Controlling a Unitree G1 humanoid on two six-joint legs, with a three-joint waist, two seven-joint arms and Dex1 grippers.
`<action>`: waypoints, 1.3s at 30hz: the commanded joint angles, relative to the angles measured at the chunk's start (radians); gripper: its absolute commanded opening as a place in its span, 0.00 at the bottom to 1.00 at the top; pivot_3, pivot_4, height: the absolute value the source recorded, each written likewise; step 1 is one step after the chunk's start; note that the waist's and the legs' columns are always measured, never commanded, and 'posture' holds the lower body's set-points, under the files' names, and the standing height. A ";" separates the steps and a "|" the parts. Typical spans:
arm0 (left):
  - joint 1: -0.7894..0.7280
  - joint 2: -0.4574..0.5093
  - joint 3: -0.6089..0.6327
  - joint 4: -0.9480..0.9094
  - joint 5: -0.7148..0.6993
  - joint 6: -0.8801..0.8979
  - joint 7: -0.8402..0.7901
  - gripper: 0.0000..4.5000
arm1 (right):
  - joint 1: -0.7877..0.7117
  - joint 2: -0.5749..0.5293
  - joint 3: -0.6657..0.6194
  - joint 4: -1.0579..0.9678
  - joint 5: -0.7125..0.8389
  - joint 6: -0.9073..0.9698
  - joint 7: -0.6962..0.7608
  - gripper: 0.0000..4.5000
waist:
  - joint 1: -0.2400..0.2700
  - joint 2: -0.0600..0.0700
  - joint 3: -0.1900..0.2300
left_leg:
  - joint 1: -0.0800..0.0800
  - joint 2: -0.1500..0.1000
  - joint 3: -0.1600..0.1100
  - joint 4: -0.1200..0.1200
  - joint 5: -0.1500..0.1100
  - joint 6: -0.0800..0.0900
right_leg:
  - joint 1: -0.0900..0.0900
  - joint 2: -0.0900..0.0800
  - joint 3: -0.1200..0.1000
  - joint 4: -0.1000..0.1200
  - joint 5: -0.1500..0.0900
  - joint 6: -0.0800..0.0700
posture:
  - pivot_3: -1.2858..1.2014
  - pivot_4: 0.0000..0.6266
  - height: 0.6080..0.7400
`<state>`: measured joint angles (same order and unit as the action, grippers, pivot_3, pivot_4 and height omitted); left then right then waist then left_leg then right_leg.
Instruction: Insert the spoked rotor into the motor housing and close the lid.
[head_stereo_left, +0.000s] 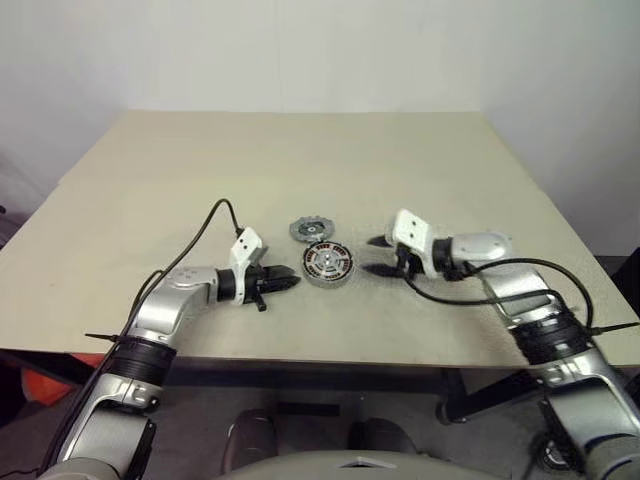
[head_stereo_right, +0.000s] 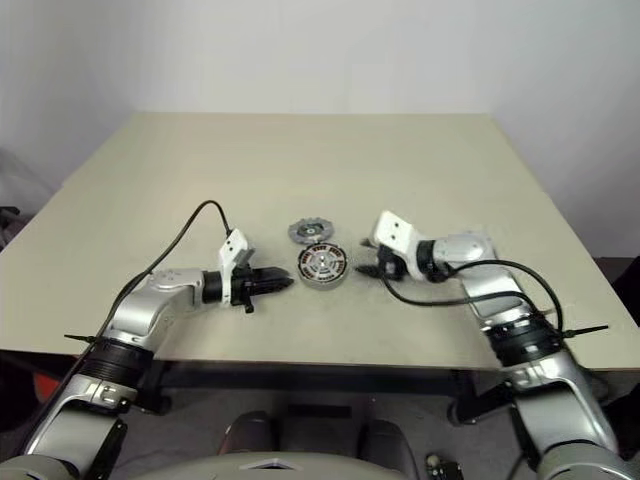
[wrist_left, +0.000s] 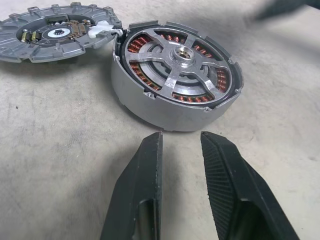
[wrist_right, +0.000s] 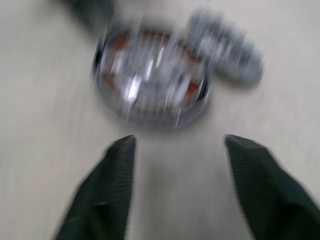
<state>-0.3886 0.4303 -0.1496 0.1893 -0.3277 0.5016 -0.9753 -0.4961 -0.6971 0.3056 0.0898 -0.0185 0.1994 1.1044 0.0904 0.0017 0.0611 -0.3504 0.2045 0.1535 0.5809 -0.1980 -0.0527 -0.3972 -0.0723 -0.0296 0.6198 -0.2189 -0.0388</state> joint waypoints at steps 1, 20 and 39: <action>-0.033 0.000 0.009 0.007 0.007 -0.032 -0.009 0.29 | -0.072 -0.003 0.060 0.023 -0.082 -0.152 0.020 0.93 | -0.006 0.000 0.000 | 0.000 0.000 0.000 0.000 0.000 0.000 | 0.000 0.001 0.000 0.000 0.000 0.000 | 0.52 0.00 1.00; 0.004 -0.014 0.014 -0.012 0.017 -0.030 0.030 0.29 | -0.333 0.096 0.246 0.371 -0.305 -0.577 0.100 0.93 | -0.014 0.000 0.000 | -0.001 0.001 0.000 0.007 -0.004 0.007 | -0.002 0.000 0.000 0.003 0.000 -0.001 | 0.52 0.00 1.00; 0.032 -0.018 0.022 -0.044 0.012 -0.015 0.067 0.29 | -0.476 0.248 0.292 0.717 -0.390 -0.752 0.119 0.93 | -0.030 -0.001 0.000 | 0.001 0.001 0.000 0.015 -0.006 0.009 | 0.001 0.000 0.000 0.005 0.001 -0.003 | 0.52 0.00 1.00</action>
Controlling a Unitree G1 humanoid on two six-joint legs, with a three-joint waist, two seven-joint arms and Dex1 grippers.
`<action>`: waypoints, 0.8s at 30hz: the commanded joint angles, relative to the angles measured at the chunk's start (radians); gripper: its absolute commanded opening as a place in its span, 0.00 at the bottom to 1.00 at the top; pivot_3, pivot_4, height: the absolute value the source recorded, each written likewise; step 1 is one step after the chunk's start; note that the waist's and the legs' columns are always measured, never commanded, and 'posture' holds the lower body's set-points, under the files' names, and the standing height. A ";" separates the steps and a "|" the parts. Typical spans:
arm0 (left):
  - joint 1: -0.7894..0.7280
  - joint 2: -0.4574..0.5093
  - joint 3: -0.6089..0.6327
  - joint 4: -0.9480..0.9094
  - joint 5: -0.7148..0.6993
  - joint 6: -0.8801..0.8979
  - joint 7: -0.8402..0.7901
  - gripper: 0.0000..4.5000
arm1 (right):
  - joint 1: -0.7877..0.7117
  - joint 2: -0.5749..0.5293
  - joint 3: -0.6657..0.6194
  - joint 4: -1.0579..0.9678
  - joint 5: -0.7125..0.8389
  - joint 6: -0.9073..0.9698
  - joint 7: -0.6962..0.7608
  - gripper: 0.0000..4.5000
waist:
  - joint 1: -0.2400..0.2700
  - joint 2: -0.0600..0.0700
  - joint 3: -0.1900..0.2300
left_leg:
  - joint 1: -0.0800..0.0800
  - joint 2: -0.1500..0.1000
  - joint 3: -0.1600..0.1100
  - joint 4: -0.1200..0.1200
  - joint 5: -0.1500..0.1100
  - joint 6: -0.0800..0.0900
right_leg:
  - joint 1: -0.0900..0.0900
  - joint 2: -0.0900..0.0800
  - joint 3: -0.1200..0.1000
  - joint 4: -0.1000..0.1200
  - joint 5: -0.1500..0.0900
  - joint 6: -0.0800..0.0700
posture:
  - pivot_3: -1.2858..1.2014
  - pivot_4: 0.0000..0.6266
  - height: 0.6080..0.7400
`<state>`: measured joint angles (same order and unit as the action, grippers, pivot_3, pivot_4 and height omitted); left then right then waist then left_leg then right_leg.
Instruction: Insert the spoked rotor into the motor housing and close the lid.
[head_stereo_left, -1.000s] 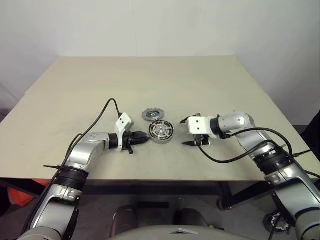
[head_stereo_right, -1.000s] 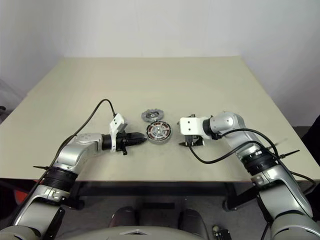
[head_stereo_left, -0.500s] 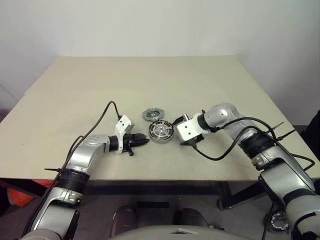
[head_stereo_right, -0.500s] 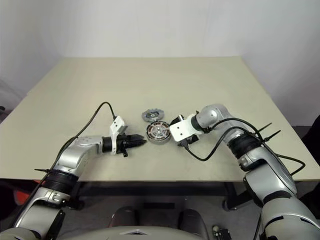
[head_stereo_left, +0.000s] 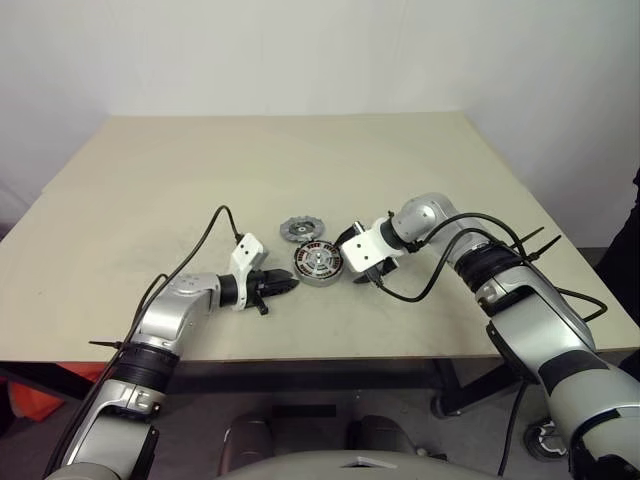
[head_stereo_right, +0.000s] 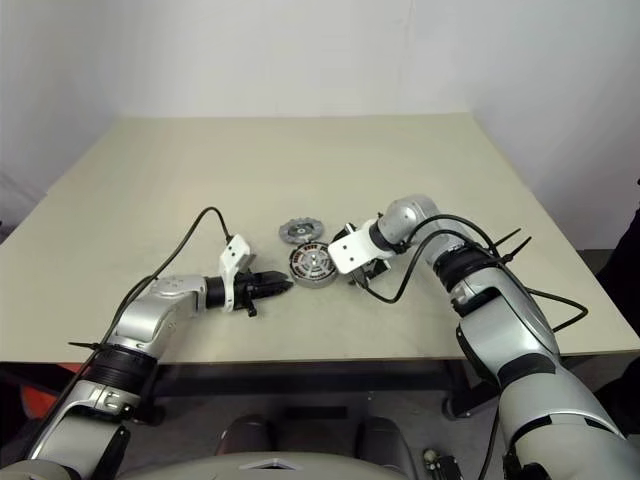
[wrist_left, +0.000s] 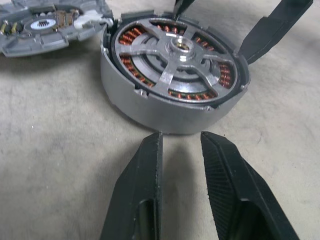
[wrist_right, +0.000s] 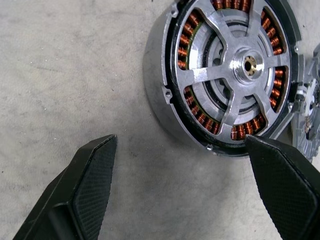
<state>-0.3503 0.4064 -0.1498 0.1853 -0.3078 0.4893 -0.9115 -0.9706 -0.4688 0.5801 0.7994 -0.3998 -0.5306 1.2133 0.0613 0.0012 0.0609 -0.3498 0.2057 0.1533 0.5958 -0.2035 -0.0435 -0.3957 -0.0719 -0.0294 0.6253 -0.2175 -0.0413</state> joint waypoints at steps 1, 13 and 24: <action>-0.005 0.006 0.023 -0.040 -0.008 -0.003 0.005 0.29 | -0.002 0.026 0.018 0.008 -0.011 -0.024 0.011 0.89 | -0.001 0.000 0.000 | 0.000 0.000 0.000 0.000 0.000 0.000 | 0.000 0.000 0.000 0.000 0.000 0.000 | 0.52 0.00 1.00; -0.005 0.001 0.029 -0.037 -0.007 -0.004 0.018 0.29 | 0.003 0.056 -0.010 0.021 -0.007 -0.014 0.002 0.49 | -0.021 0.000 0.000 | 0.000 0.000 0.000 0.000 -0.001 0.001 | 0.000 0.000 0.000 -0.001 0.000 0.000 | 0.52 0.00 1.00; -0.016 0.002 0.041 -0.009 -0.003 -0.018 0.029 0.29 | 0.062 0.054 -0.092 -0.117 0.140 0.166 0.126 0.00 | -0.017 0.000 0.000 | -0.001 0.000 0.000 0.000 -0.001 0.001 | 0.000 0.000 0.000 -0.001 0.000 0.000 | 0.52 0.00 1.00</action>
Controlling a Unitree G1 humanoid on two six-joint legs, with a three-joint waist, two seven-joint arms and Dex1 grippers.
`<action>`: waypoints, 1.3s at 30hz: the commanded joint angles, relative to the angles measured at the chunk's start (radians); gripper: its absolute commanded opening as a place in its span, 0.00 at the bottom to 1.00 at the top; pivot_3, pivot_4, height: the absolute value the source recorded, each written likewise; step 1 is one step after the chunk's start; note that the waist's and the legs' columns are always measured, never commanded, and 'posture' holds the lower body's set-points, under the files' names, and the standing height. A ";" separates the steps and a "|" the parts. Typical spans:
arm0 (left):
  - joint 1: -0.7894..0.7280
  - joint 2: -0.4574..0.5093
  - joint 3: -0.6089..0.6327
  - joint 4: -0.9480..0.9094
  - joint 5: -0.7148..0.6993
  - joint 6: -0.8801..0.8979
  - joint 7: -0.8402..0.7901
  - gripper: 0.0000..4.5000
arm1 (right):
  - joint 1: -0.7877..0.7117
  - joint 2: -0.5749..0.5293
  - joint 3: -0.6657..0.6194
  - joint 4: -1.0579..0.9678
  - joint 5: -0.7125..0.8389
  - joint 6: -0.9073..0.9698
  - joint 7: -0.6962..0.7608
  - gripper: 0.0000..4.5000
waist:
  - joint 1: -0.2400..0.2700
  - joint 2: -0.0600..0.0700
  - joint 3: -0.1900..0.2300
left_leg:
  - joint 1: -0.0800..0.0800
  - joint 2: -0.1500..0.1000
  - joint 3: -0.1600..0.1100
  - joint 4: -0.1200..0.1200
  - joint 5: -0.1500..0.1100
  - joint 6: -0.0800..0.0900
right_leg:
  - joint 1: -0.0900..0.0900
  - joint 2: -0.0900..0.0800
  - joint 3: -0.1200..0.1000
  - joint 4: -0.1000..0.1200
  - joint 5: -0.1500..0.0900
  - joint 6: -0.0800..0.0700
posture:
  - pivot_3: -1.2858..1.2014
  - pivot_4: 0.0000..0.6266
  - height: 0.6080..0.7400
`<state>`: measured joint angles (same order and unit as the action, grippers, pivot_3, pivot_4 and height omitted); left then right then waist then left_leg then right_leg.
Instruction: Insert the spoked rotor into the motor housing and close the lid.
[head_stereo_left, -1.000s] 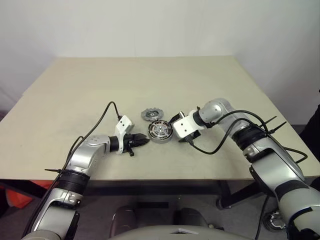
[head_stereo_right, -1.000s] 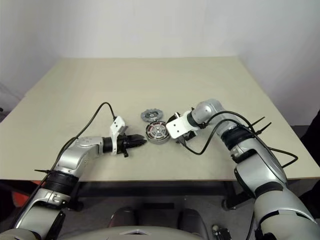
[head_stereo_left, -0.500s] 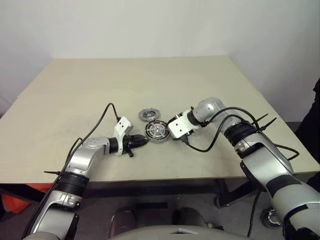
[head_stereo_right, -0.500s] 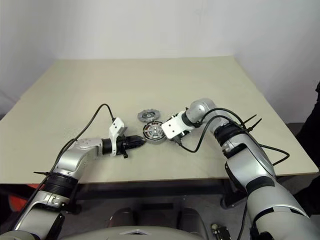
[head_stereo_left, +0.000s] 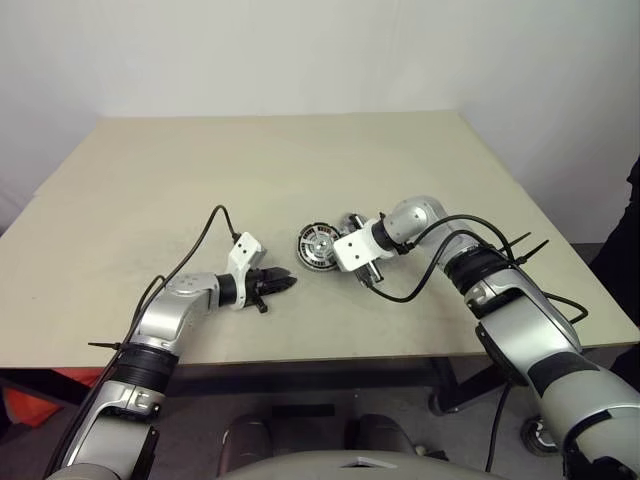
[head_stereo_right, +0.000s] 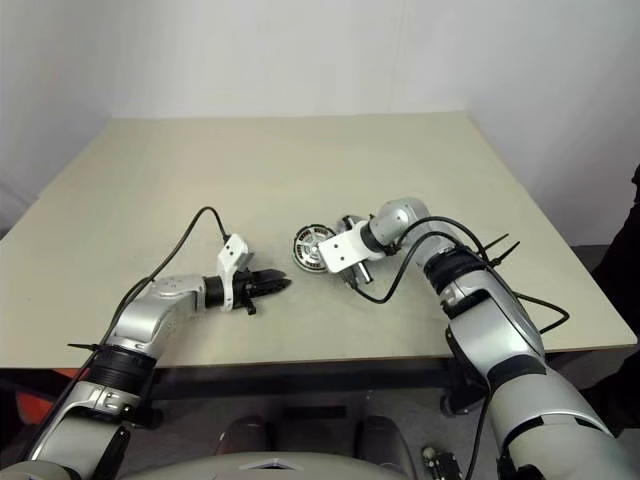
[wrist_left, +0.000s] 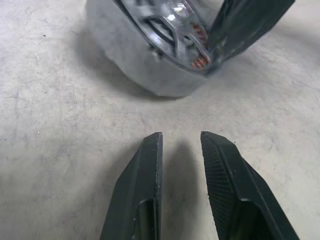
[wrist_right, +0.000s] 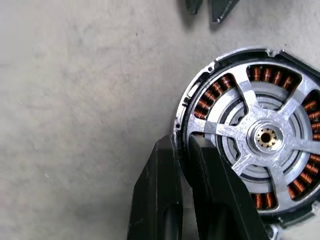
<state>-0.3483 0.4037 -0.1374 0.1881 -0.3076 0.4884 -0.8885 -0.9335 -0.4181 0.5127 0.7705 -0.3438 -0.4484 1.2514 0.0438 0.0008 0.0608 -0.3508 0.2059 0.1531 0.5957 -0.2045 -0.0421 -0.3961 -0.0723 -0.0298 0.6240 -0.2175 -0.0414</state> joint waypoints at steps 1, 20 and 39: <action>-0.018 0.007 0.032 -0.009 -0.003 -0.018 0.008 0.29 | 0.043 0.007 -0.042 -0.144 0.124 0.174 0.124 0.00 | 0.001 0.000 0.000 | 0.000 0.000 0.000 0.000 0.000 0.000 | 0.000 0.000 0.000 0.000 0.000 0.000 | 0.52 0.00 1.00; 0.029 0.054 0.111 -0.039 -0.013 -0.012 0.018 0.29 | 0.061 0.167 -0.110 -0.348 0.240 0.923 -0.067 0.00 | 0.007 0.001 0.001 | -0.010 0.000 -0.001 0.000 0.000 -0.001 | -0.010 0.000 -0.002 0.000 0.000 0.000 | 0.52 0.00 1.00; -0.005 0.053 0.105 -0.010 -0.021 -0.005 -0.003 0.29 | 0.172 0.167 -0.374 -0.778 0.518 1.409 -0.216 0.58 | 0.029 0.001 0.001 | -0.007 0.000 -0.001 -0.001 0.003 -0.005 | -0.008 0.000 -0.002 0.000 0.000 0.000 | 0.52 0.00 1.00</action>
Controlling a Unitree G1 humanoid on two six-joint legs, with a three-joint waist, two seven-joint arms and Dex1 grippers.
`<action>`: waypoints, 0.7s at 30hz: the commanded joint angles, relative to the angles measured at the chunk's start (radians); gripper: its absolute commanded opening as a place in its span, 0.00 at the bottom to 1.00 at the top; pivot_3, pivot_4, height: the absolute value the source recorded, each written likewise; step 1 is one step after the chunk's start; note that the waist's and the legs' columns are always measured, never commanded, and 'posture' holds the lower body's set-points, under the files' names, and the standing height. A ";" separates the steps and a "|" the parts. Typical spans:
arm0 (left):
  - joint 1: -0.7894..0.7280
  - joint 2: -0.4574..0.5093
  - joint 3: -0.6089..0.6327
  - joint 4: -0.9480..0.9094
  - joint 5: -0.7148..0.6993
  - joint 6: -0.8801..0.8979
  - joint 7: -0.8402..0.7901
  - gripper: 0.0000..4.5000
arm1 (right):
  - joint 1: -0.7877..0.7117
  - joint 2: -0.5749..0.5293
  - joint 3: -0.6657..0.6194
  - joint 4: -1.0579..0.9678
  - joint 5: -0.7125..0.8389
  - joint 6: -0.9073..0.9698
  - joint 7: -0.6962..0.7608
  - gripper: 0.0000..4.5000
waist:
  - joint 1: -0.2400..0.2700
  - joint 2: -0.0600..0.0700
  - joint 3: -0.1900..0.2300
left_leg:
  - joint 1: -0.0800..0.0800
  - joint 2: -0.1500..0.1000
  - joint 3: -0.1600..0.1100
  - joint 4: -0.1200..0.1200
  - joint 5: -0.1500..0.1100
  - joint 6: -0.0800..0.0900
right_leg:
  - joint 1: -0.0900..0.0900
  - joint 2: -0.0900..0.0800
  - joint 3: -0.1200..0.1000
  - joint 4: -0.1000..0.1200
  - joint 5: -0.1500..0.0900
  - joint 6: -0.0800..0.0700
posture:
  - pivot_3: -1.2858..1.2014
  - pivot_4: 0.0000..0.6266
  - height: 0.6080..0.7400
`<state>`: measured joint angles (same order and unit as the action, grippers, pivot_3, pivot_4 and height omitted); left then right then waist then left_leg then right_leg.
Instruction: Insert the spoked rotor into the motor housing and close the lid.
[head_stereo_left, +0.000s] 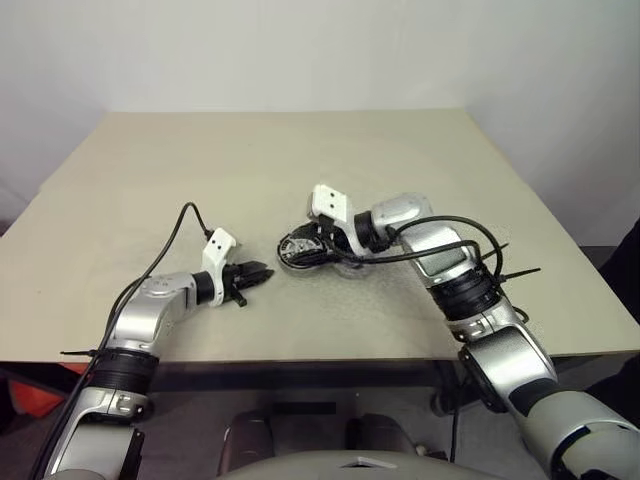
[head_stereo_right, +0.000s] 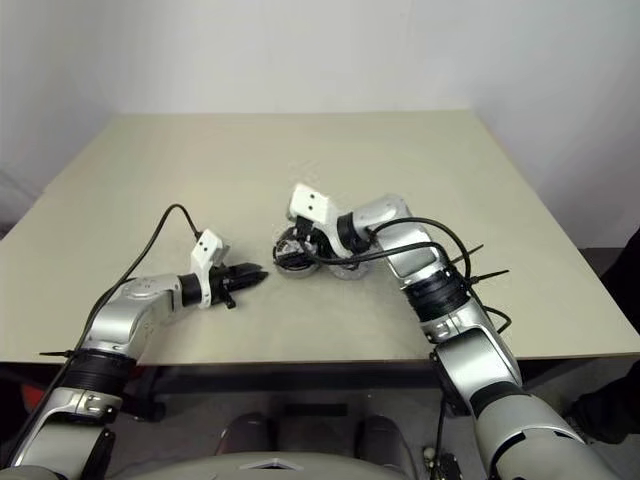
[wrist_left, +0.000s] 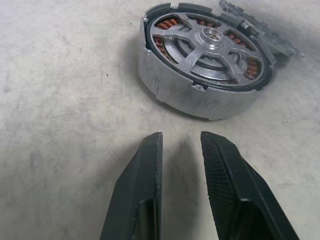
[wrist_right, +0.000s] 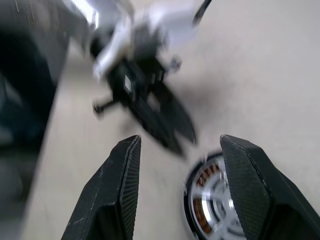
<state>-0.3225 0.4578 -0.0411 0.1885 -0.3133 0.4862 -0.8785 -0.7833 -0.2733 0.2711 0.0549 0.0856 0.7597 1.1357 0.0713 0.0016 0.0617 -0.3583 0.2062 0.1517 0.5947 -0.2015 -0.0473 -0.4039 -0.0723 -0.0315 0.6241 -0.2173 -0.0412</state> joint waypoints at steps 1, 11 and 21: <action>-0.035 -0.004 0.005 -0.007 -0.014 -0.003 -0.014 0.29 | 0.041 0.033 -0.185 -0.075 0.117 0.282 -0.140 0.58 | 0.005 0.000 0.000 | 0.001 0.000 0.000 0.000 0.000 0.000 | 0.001 0.000 0.000 0.000 0.000 0.000 | 0.52 0.00 1.00; -0.101 -0.017 -0.034 0.075 0.008 -0.014 -0.059 0.29 | 0.254 0.016 -0.452 -0.340 0.376 0.824 -0.272 0.99 | 0.028 0.000 0.000 | 0.010 -0.001 0.001 -0.011 0.004 -0.007 | 0.006 -0.001 0.003 -0.001 0.000 0.001 | 0.52 0.00 1.00; -0.123 -0.022 -0.041 0.101 0.018 -0.028 -0.065 0.29 | 0.355 0.068 -0.472 -0.248 0.383 0.845 -0.458 0.99 | 0.030 0.000 0.000 | 0.010 -0.002 0.000 -0.020 0.010 -0.017 | 0.003 0.000 0.002 -0.003 -0.001 0.001 | 0.52 0.00 1.00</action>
<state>-0.4250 0.4309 -0.0877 0.3049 -0.2984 0.4767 -0.9381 -0.4212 -0.2048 -0.1920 -0.1885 0.4551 1.6088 0.6979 0.1016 0.0018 0.0617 -0.3480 0.2044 0.1518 0.5752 -0.1917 -0.0641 -0.4009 -0.0725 -0.0291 0.6212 -0.2181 -0.0401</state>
